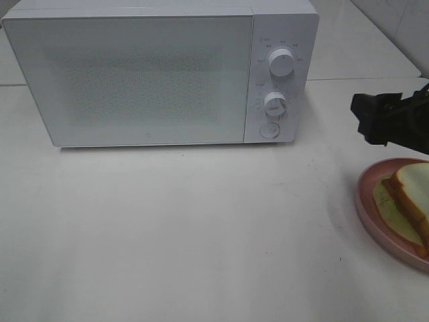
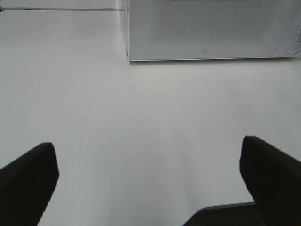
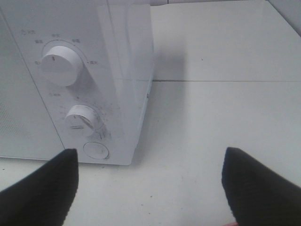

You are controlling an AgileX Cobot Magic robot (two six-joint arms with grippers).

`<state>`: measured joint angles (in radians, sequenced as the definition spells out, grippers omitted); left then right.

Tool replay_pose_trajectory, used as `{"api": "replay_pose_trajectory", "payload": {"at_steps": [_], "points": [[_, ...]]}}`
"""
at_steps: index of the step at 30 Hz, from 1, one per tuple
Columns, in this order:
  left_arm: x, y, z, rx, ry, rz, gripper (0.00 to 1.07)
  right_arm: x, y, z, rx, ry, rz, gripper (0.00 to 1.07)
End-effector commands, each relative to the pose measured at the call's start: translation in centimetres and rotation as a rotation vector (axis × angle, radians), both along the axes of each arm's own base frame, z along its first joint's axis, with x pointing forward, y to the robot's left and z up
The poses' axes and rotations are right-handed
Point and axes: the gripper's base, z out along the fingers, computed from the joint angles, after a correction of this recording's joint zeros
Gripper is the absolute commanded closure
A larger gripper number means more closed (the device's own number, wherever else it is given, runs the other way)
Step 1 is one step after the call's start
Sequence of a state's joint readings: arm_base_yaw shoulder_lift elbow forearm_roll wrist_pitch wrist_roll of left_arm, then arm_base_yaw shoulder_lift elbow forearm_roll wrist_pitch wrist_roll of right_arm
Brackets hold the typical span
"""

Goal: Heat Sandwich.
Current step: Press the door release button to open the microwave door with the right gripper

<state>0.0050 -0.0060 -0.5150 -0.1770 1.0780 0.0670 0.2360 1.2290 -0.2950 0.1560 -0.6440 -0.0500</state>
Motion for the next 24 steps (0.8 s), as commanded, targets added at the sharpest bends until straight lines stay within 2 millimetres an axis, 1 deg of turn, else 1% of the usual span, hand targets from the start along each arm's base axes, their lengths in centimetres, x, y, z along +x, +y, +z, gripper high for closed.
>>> {"api": "replay_pose_trajectory", "payload": {"at_steps": [1,4,5,7,8,10,12,13,14,17,19,22,24], "points": [[-0.3,-0.1,0.0,-0.013,-0.024,-0.008,0.09,0.5,1.4,-0.6,-0.020,-0.050,-0.013,0.31],[-0.3,-0.1,0.0,-0.013,-0.024,-0.008,0.09,0.6,2.0,-1.0,-0.029,-0.056,-0.024,0.31],[-0.3,-0.1,0.0,-0.013,-0.024,-0.008,0.09,0.7,2.5,-1.5,-0.035,-0.053,-0.037,0.31],[-0.3,-0.1,0.0,-0.013,-0.024,-0.008,0.09,0.7,3.1,-1.9,-0.029,-0.062,-0.055,0.31],[-0.3,-0.1,0.0,-0.013,-0.024,-0.008,0.09,0.7,3.1,-1.9,-0.029,-0.062,-0.055,0.31],[-0.3,-0.1,0.0,-0.013,-0.024,-0.008,0.09,0.6,4.1,-2.5,-0.039,-0.073,-0.064,0.31],[-0.3,-0.1,0.0,-0.013,-0.024,-0.008,0.09,0.4,4.8,-2.9,-0.045,-0.080,-0.061,0.31],[-0.3,-0.1,0.0,-0.013,-0.024,-0.008,0.09,0.4,4.8,-2.9,-0.045,-0.080,-0.061,0.31],[-0.3,-0.1,0.0,-0.013,-0.024,-0.008,0.09,0.2,5.5,-3.3,-0.050,-0.091,-0.056,0.31],[-0.3,-0.1,0.0,-0.013,-0.024,-0.008,0.09,-0.3,6.8,-4.0,-0.068,-0.101,-0.037,0.31],[-0.3,-0.1,0.0,-0.013,-0.024,-0.008,0.09,-0.4,7.0,-4.2,-0.071,-0.099,-0.034,0.31],[-0.3,-0.1,0.0,-0.013,-0.024,-0.008,0.09,-0.3,8.1,-4.9,-0.069,-0.070,-0.036,0.31],[-0.3,-0.1,0.0,-0.013,-0.024,-0.008,0.09,-0.3,8.5,-4.9,-0.067,-0.068,-0.033,0.31]]}}
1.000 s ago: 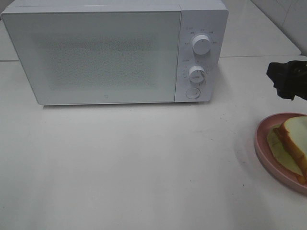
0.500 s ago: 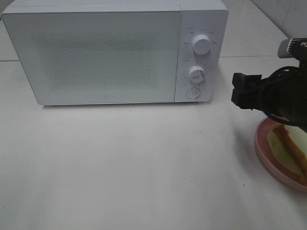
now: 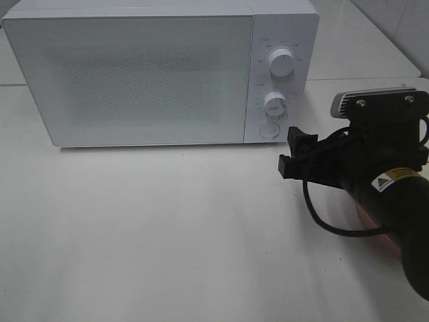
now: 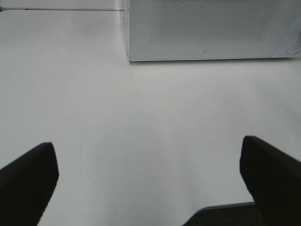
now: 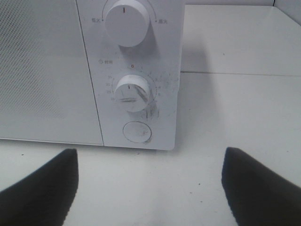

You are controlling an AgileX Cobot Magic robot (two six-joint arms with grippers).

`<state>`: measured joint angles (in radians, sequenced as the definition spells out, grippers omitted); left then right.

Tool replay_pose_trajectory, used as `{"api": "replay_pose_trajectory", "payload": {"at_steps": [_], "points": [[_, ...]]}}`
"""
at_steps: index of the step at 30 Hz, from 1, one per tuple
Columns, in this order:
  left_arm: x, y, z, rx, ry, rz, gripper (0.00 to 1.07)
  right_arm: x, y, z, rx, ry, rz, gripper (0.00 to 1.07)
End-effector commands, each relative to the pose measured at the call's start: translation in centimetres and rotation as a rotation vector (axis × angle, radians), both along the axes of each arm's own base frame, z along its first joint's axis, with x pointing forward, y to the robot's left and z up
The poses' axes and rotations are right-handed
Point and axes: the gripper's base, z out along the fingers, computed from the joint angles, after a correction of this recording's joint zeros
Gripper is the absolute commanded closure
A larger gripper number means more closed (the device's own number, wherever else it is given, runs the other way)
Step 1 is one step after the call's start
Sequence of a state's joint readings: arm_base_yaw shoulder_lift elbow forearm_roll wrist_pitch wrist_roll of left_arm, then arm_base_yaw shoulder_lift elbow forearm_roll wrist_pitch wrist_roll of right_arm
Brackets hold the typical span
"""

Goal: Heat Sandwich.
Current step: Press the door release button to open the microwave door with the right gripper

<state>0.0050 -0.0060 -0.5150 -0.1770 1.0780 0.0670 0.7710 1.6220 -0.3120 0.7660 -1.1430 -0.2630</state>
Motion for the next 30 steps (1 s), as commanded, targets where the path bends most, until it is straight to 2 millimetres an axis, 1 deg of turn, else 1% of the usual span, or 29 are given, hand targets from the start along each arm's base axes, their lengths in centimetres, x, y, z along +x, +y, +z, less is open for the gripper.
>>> {"api": "replay_pose_trajectory", "payload": {"at_steps": [1,2,10,15,16,17,18,19,20,21,22,23,24,25,26,28,29,30], "points": [[-0.31,-0.07,0.00,-0.013,-0.024,-0.008,0.09,0.19,0.90,0.03,-0.003,-0.015,0.002,0.31],[-0.31,-0.07,0.00,-0.013,-0.024,-0.008,0.09,0.23,1.16,-0.10,-0.006,-0.013,0.010,0.31],[-0.31,-0.07,0.00,-0.013,-0.024,-0.008,0.09,0.23,1.18,-0.34,0.002,0.000,0.005,0.31],[-0.31,-0.07,0.00,-0.013,-0.024,-0.008,0.09,0.23,1.18,-0.34,0.116,0.012,-0.026,0.31],[-0.31,-0.07,0.00,-0.013,-0.024,-0.008,0.09,0.23,1.18,-0.34,0.201,0.021,-0.049,0.31],[-0.31,-0.07,0.00,-0.013,-0.024,-0.008,0.09,0.23,1.18,-0.34,0.201,0.021,-0.049,0.31],[-0.31,-0.07,0.00,-0.013,-0.024,-0.008,0.09,0.23,1.18,-0.34,0.245,0.026,-0.061,0.31],[-0.31,-0.07,0.00,-0.013,-0.024,-0.008,0.09,0.23,1.18,-0.34,0.315,0.033,-0.080,0.31],[-0.31,-0.07,0.00,-0.013,-0.024,-0.008,0.09,0.23,1.18,-0.34,0.434,0.046,-0.112,0.31],[-0.31,-0.07,0.00,-0.013,-0.024,-0.008,0.09,0.23,1.18,-0.34,0.492,0.052,-0.128,0.31],[-0.31,-0.07,0.00,-0.013,-0.024,-0.008,0.09,0.23,1.18,-0.34,0.492,0.052,-0.128,0.31],[-0.31,-0.07,0.00,-0.013,-0.024,-0.008,0.09,0.23,1.18,-0.34,0.539,0.057,-0.141,0.31],[-0.31,-0.07,0.00,-0.013,-0.024,-0.008,0.09,0.23,1.18,-0.36,0.644,0.070,-0.170,0.31],[-0.31,-0.07,0.00,-0.013,-0.024,-0.008,0.09,0.23,1.18,-0.36,0.706,0.076,-0.187,0.31],[-0.31,-0.07,0.00,-0.013,-0.024,-0.008,0.09,0.23,1.18,-0.36,0.706,0.076,-0.187,0.31],[-0.31,-0.07,0.00,-0.013,-0.024,-0.008,0.09,0.23,1.18,-0.36,0.832,0.089,-0.221,0.32],[-0.31,-0.07,0.00,-0.013,-0.024,-0.008,0.09,0.23,1.18,-0.36,0.937,0.100,-0.250,0.32],[-0.31,-0.07,0.00,-0.013,-0.024,-0.008,0.09,0.22,1.18,-0.38,0.988,0.108,-0.264,0.33]]}}
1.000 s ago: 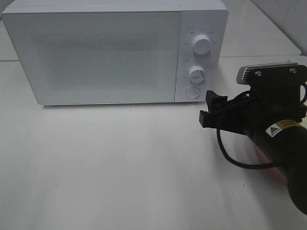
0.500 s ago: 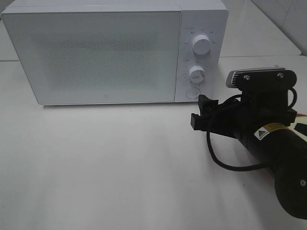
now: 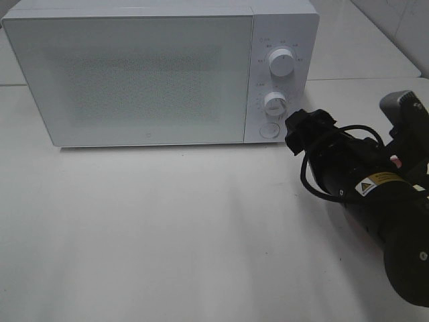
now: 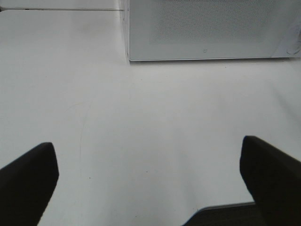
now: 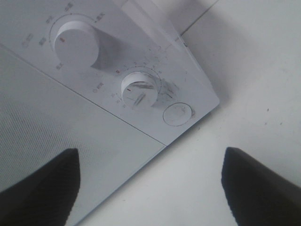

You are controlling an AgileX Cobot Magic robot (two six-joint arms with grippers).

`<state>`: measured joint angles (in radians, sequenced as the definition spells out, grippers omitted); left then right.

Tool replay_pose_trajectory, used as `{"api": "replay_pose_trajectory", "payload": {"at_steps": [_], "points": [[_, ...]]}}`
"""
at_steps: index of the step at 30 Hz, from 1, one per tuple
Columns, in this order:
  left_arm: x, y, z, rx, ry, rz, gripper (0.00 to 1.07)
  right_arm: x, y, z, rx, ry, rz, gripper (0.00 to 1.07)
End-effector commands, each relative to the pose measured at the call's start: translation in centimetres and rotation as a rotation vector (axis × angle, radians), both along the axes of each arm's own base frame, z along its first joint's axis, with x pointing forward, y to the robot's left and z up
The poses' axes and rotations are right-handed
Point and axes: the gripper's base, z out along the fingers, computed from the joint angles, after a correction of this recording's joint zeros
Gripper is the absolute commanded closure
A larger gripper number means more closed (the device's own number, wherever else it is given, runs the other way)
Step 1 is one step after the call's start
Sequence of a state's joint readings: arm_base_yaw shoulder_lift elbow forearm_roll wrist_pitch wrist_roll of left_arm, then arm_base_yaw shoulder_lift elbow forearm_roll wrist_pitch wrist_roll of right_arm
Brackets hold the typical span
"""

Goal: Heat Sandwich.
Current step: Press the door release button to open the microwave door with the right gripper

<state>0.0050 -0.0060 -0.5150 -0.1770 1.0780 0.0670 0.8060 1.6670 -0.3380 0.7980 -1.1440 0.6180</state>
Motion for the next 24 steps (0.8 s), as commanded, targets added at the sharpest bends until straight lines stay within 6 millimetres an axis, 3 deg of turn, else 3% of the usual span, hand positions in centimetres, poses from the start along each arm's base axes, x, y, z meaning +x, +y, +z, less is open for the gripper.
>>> {"api": "replay_pose_trajectory", "payload": {"at_steps": [1,6,10,11,15,16,17,18,24], "points": [[-0.31,-0.07,0.00,-0.013,-0.024,-0.008,0.09,0.10,0.17,0.27,0.148,-0.001,-0.038,0.33],[-0.31,-0.07,0.00,-0.013,-0.024,-0.008,0.09,0.01,0.24,-0.03,0.370,0.059,-0.101,0.39],[-0.31,-0.07,0.00,-0.013,-0.024,-0.008,0.09,-0.07,0.30,-0.25,0.518,0.102,-0.148,0.56],[-0.31,-0.07,0.00,-0.013,-0.024,-0.008,0.09,-0.07,0.30,-0.25,0.518,0.102,-0.148,0.56],[-0.31,-0.07,0.00,-0.013,-0.024,-0.008,0.09,-0.13,0.33,-0.40,0.558,0.124,-0.162,0.88],[-0.31,-0.07,0.00,-0.013,-0.024,-0.008,0.09,-0.13,0.33,-0.40,0.558,0.124,-0.162,0.88],[-0.31,-0.07,0.00,-0.013,-0.024,-0.008,0.09,-0.13,0.33,-0.40,0.559,0.124,-0.162,1.01],[-0.31,-0.07,0.00,-0.013,-0.024,-0.008,0.09,-0.13,0.33,-0.40,0.559,0.124,-0.162,1.07],[-0.31,-0.07,0.00,-0.013,-0.024,-0.008,0.09,-0.14,0.34,-0.43,0.558,0.128,-0.162,1.07]]}}
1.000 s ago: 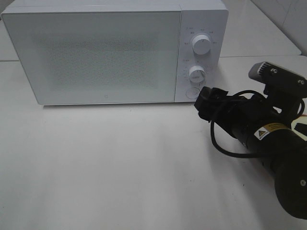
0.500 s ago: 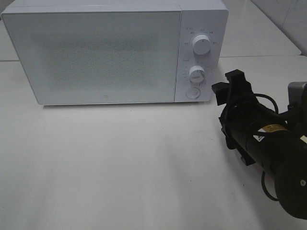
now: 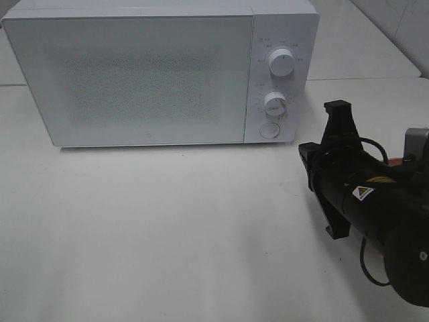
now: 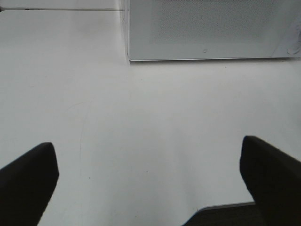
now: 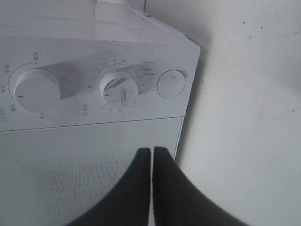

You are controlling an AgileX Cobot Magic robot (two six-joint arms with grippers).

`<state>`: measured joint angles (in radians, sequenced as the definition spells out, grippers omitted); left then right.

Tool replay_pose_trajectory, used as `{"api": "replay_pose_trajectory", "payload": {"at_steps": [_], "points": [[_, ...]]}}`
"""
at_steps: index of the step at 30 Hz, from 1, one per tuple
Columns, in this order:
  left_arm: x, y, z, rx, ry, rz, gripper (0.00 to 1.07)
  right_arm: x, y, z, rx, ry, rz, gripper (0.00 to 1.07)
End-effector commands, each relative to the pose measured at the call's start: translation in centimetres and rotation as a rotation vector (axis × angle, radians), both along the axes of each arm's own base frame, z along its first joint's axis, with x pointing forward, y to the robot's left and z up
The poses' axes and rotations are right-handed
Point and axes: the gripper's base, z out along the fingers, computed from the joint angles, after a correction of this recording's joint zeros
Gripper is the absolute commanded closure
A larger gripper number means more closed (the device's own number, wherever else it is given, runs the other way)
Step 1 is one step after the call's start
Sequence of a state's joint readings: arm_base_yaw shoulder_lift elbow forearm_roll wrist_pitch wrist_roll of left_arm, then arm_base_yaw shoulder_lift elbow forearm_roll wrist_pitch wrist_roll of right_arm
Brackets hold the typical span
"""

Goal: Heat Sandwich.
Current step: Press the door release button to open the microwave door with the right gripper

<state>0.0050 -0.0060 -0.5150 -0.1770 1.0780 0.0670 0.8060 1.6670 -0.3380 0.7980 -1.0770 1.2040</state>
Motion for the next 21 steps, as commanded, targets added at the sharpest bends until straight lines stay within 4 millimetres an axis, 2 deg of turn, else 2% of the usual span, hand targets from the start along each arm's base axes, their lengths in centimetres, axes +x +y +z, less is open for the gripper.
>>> {"api": "replay_pose_trajectory", "payload": {"at_steps": [1,10,15,21], "points": [[-0.3,-0.1,0.0,-0.013,-0.024,-0.008,0.09,0.1,0.2,0.1,0.008,0.000,0.005,1.07],[-0.3,0.0,0.0,-0.011,-0.024,-0.006,0.09,0.9,1.0,-0.7,0.007,0.030,-0.010,1.07],[-0.3,0.0,0.0,-0.011,-0.024,-0.006,0.09,1.6,1.7,-1.8,0.009,0.056,-0.022,1.07],[-0.3,0.0,0.0,-0.011,-0.024,-0.006,0.09,3.6,2.1,-3.0,0.025,0.086,-0.034,1.07]]}}
